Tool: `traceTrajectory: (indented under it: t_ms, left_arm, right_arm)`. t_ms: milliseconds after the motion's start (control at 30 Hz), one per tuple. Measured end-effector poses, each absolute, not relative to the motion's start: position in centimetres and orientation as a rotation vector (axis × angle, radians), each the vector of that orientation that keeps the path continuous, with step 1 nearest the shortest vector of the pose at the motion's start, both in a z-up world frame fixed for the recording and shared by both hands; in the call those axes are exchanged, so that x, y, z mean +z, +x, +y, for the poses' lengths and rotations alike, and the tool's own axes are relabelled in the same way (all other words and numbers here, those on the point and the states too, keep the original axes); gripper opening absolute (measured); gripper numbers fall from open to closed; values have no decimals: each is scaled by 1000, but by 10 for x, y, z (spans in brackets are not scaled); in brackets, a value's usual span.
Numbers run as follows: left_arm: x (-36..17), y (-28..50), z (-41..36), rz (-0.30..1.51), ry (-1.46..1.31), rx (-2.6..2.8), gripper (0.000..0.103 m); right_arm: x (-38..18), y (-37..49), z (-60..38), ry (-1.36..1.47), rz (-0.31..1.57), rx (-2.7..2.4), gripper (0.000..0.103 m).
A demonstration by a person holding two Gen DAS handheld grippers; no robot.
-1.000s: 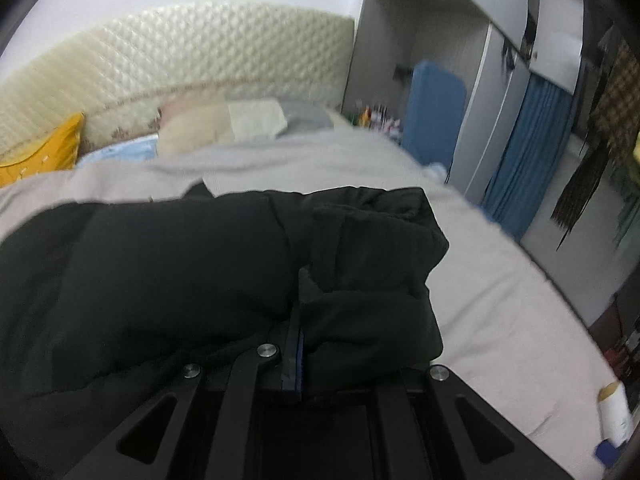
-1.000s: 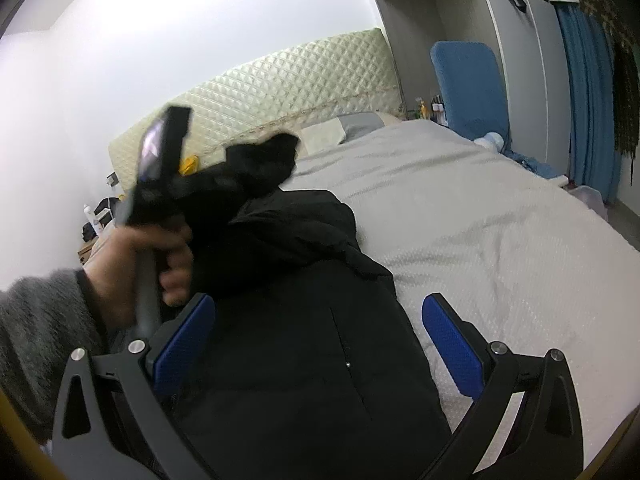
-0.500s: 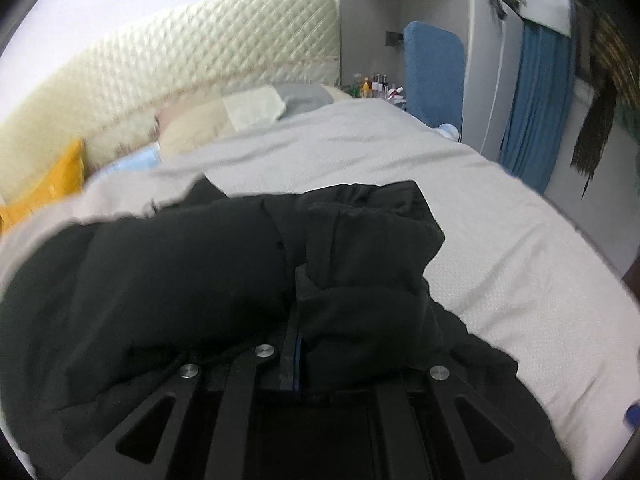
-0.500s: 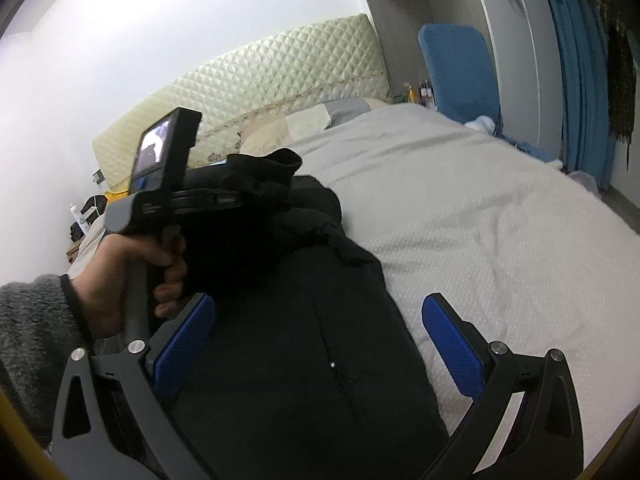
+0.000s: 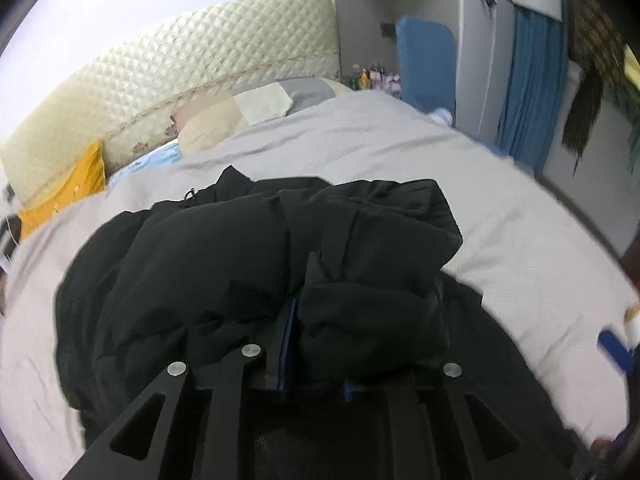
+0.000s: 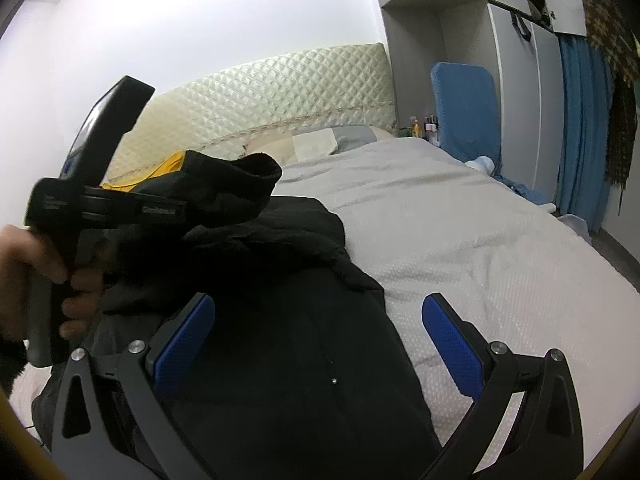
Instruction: Fold large clothes
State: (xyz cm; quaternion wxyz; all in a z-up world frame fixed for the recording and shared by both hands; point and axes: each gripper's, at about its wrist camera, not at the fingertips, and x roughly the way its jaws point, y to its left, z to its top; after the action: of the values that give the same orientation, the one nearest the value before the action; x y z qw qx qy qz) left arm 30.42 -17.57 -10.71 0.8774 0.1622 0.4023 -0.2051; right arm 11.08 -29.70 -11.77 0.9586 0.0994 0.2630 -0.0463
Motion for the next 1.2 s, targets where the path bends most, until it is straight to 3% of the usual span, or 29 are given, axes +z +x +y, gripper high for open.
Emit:
traceTrajectory:
  t_ms: [33, 100, 133, 167, 267, 600, 800, 1000, 1033, 1100, 1167, 1200]
  left_arm:
    - [-109, 297, -176, 831, 398, -427, 22]
    - [-116, 281, -178, 815, 523, -415, 41]
    - [-121, 272, -177, 806, 568, -420, 58]
    - [-123, 261, -175, 789, 599, -428, 64]
    - [-119, 237, -159, 717, 597, -436, 64]
    - [-88, 250, -35, 701, 185, -367, 64]
    - [-105, 287, 31, 743, 24, -291, 64]
    - [-130, 325, 61, 779, -84, -233, 64]
    - [-134, 330, 64, 784, -101, -233, 64]
    - [-137, 333, 68, 782, -111, -238, 64]
    - [-137, 339, 68, 769, -101, -241, 64]
    - [-136, 341, 68, 757, -99, -243, 64]
  right_arm:
    - [-116, 109, -296, 195, 528, -94, 103]
    - [-113, 106, -291, 172, 522, -95, 103]
    - [-112, 105, -289, 168, 517, -90, 103]
    - [-111, 104, -287, 165, 516, -88, 103]
    - [-110, 102, -281, 143, 514, -78, 103]
    - [-114, 132, -264, 182, 572, 43, 103]
    - [-129, 197, -258, 228, 638, 117, 103]
    - [-179, 261, -297, 418, 783, 53, 102]
    - [-191, 274, -301, 452, 825, 73, 100]
    - [-199, 286, -303, 474, 853, 116, 69]
    - [-192, 296, -298, 464, 843, 162, 50]
    - [-179, 300, -294, 417, 814, 159, 34]
